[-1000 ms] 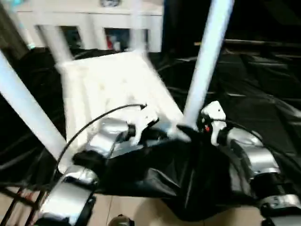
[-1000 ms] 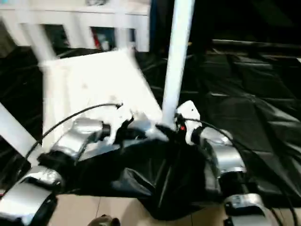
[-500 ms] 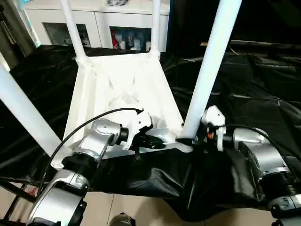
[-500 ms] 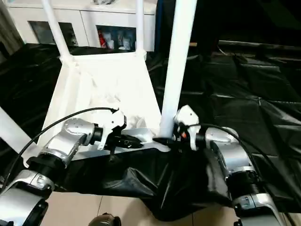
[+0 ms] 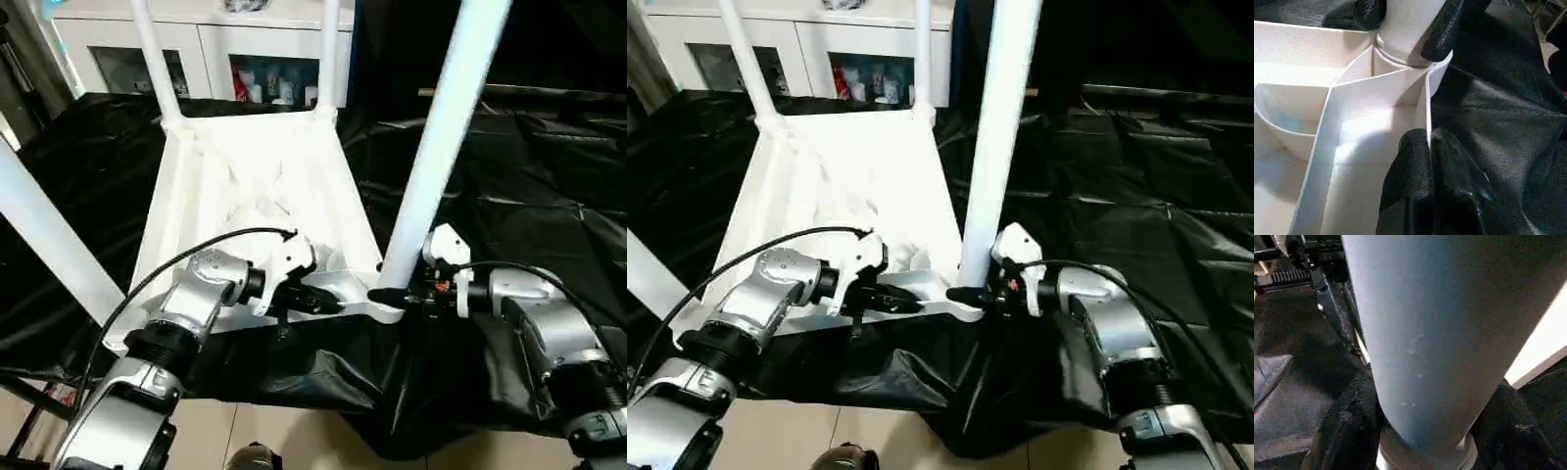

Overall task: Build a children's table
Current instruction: Rotate leg to tighten

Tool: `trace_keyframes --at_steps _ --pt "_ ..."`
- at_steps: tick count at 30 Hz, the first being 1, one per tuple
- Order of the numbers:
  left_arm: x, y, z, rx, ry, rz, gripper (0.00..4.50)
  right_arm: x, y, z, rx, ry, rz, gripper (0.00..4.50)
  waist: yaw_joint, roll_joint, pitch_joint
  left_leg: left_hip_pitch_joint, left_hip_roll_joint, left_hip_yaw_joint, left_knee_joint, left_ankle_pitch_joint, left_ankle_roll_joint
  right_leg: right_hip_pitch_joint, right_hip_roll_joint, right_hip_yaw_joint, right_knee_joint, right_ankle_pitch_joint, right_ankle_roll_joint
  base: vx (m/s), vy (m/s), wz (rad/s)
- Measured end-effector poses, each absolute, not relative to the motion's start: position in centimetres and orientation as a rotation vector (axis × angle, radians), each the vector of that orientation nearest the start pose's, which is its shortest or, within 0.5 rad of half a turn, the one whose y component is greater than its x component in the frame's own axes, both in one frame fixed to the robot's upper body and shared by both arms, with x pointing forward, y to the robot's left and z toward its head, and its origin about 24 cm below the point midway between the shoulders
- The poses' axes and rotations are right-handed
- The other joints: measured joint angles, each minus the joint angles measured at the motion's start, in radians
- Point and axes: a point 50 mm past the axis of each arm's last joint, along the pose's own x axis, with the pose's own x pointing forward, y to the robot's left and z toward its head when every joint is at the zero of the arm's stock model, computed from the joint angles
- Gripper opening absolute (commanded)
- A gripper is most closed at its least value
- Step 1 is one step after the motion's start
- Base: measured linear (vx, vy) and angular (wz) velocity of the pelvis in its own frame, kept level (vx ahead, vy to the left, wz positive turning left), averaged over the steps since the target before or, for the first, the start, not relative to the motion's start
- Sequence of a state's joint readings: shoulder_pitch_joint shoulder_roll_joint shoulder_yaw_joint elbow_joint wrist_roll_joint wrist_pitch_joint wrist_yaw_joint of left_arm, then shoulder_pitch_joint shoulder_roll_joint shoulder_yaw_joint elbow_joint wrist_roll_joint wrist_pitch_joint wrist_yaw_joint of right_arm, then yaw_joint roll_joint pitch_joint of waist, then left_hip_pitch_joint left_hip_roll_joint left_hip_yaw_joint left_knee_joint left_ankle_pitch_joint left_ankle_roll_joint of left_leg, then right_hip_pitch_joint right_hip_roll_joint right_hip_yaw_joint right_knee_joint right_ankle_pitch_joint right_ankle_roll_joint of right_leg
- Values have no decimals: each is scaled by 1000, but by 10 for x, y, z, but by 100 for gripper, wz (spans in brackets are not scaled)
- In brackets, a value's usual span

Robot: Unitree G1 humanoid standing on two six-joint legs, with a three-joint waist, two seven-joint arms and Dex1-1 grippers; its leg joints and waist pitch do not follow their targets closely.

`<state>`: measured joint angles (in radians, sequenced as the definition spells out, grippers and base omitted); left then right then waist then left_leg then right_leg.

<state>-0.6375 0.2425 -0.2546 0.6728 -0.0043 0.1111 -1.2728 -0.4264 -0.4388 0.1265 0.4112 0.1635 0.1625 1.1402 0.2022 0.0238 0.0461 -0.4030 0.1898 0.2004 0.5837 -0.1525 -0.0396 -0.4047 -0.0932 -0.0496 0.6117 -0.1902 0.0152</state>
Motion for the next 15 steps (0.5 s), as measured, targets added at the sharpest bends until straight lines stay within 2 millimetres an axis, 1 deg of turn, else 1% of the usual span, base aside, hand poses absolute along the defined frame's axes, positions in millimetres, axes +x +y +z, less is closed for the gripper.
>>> trace_keyframes --at_steps 4,7,9,11,15 --pt "320 92 48 257 411 -1397 0 303 -169 54 -166 326 1068 204 -4 0 0 1 0 0 3 0 0 1 0 1 2 1 -1 0 0 0" --pt "327 83 47 258 407 -1308 0 312 -165 47 -128 310 894 204 -11 0 -1 4 0 0 3 1 -1 1 0 2 3 1 -1 0 0 0" --pt "334 73 47 249 405 -1223 0 322 -158 44 -84 293 726 204 -27 0 -1 5 0 0 3 1 -1 2 0 2 3 1 -1 0 0 0" --pt "338 63 46 236 403 -1150 0 329 -152 43 -53 292 589 203 -37 -1 -1 6 -1 0 3 1 -1 2 0 2 3 1 -1 0 0 0" --pt "344 46 46 239 396 -1043 0 343 -139 43 -36 295 374 203 -46 0 -1 8 -1 0 2 1 -1 5 0 3 2 1 -1 0 0 0"
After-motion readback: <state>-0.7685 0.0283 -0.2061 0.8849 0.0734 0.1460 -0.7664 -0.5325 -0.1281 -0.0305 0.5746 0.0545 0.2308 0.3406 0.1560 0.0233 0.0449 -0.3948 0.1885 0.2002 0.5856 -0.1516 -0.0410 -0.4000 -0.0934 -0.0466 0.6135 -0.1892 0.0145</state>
